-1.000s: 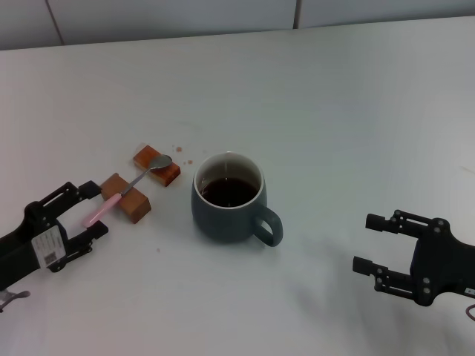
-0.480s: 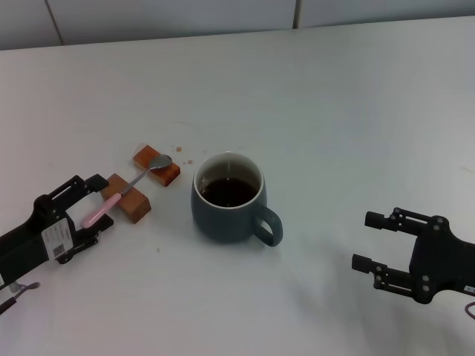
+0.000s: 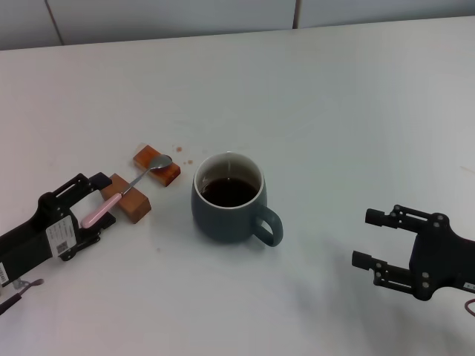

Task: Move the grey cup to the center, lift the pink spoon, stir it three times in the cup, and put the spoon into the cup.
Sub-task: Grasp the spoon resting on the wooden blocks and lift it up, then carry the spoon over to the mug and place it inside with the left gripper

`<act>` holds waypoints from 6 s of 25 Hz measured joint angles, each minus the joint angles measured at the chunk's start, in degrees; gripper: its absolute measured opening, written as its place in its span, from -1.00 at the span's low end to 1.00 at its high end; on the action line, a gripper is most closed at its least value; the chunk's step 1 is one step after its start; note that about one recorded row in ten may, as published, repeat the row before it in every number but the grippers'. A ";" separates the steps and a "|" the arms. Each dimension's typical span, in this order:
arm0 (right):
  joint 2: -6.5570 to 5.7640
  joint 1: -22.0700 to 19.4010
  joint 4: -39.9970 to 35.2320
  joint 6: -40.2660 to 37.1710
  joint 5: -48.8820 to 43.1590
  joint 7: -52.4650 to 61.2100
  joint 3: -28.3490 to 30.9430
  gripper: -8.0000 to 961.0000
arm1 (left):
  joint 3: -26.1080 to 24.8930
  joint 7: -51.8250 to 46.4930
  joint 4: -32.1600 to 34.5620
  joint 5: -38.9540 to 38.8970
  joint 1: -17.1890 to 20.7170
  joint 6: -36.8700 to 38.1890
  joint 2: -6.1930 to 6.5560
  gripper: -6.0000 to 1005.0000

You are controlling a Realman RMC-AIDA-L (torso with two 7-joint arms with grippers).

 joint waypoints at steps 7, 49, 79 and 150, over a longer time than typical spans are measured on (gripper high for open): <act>-0.04 0.01 -0.09 -0.01 0.27 0.07 0.00 0.43 | 0.16 0.10 -0.80 -0.33 -0.17 -1.15 0.05 0.56; -0.04 0.04 -0.09 0.13 0.25 0.16 0.00 0.43 | -1.05 1.01 -3.51 -0.72 0.02 -3.18 0.02 -0.43; 0.18 -0.60 0.42 0.81 0.25 0.85 0.00 0.43 | 12.13 32.37 25.34 -20.76 -11.66 31.39 0.05 -0.73; 0.32 -1.99 2.02 1.41 0.34 2.35 0.79 0.43 | 88.62 11.36 74.22 25.11 -24.35 13.72 -1.14 -0.73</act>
